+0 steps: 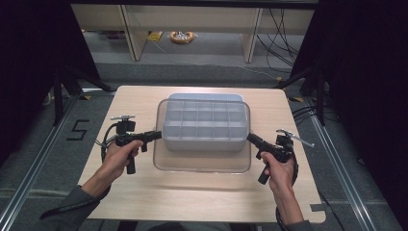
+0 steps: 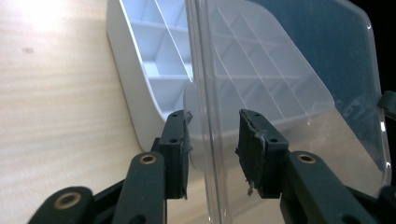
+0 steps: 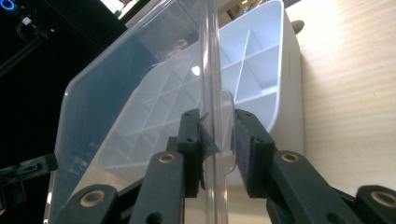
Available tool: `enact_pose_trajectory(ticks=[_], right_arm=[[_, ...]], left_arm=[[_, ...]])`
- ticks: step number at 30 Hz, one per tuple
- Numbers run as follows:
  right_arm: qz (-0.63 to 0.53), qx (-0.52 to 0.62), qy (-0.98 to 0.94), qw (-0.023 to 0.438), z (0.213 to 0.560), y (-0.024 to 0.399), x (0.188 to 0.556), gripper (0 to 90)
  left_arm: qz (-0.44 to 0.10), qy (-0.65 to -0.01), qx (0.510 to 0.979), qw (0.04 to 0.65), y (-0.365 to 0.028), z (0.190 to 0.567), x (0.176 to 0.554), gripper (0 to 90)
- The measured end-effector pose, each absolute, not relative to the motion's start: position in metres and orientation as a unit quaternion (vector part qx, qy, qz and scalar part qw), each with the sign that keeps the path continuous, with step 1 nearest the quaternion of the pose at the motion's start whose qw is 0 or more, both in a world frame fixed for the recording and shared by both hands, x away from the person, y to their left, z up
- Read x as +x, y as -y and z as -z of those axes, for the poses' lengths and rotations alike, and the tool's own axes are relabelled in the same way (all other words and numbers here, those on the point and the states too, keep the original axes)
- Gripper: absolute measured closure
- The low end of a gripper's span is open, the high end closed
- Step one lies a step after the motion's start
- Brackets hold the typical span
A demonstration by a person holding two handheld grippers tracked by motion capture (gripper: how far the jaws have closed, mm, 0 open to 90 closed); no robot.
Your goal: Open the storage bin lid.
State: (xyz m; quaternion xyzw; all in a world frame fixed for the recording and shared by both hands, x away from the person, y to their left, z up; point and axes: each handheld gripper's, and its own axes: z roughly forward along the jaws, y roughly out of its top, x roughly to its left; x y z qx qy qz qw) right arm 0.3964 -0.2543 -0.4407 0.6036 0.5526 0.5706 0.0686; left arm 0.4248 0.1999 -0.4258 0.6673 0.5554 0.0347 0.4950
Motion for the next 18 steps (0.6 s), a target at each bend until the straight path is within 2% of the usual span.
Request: enact_pose_trajectory(ticks=[2, 5, 9, 17, 18], right_arm=[[-0.571, 0.612, -0.545, 0.055, 0.441, 0.253, 0.388, 74.1], [-0.570, 0.599, -0.557, 0.077, 0.444, 0.253, 0.379, 74.0], [-0.568, 0.609, -0.550, 0.061, 0.447, 0.252, 0.368, 74.1], [-0.567, 0.597, -0.564, 0.064, 0.454, 0.248, 0.349, 74.0], [-0.570, 0.602, -0.557, 0.046, 0.453, 0.246, 0.344, 74.1]], left_arm=[[-0.033, -0.556, 0.668, 0.494, -0.200, 0.429, 0.420, 63.2], [-0.038, -0.550, 0.672, 0.494, -0.201, 0.434, 0.412, 62.6], [-0.026, -0.549, 0.667, 0.503, -0.205, 0.439, 0.400, 63.7], [-0.021, -0.543, 0.666, 0.511, -0.215, 0.446, 0.375, 63.8], [-0.017, -0.544, 0.665, 0.512, -0.216, 0.447, 0.373, 63.9]])
